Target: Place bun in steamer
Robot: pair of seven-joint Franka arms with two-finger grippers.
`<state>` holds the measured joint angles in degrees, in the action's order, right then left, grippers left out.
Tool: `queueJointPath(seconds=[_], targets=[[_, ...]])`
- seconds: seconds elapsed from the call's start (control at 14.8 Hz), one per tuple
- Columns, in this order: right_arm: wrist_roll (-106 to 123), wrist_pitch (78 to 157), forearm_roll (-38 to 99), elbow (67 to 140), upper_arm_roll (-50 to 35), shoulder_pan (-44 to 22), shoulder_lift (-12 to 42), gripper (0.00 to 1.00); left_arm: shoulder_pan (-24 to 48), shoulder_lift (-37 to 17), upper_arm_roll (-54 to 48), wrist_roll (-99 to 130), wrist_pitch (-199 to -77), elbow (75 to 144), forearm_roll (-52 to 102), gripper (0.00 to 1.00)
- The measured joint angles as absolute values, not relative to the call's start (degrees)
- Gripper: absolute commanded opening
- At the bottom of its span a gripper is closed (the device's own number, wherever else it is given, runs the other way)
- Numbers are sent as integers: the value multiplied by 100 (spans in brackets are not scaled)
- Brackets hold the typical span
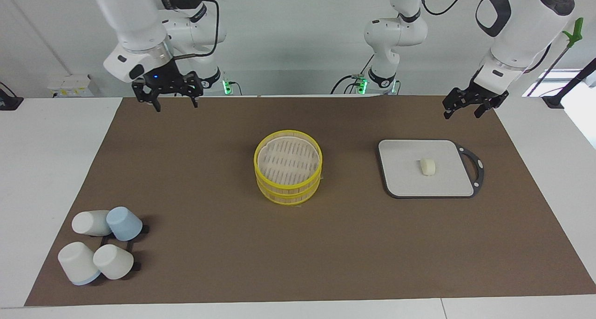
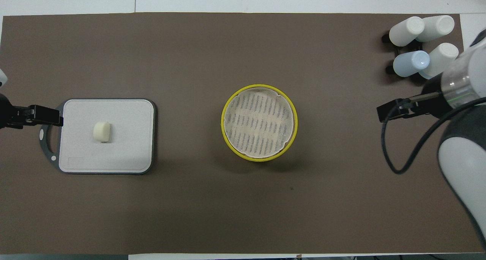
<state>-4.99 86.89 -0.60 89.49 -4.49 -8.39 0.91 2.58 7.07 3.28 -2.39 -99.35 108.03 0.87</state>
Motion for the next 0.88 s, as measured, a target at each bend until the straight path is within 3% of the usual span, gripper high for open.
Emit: queueJointPath(seconds=[0.27,0.47,0.88], targets=[[-2014,8844,-116,7450,-494,-2070,1700,100,226,831,340,-324,-11062,11949,75,100],[-2625,9620,-300,7202,-493,-2803,2562,100,174,620,351,-701,-12259,12814,72,100],[-3535,11038,-333,8211,-504,-3425,2679,100,100,-203,345,-904,-13592,13188,72,100]])
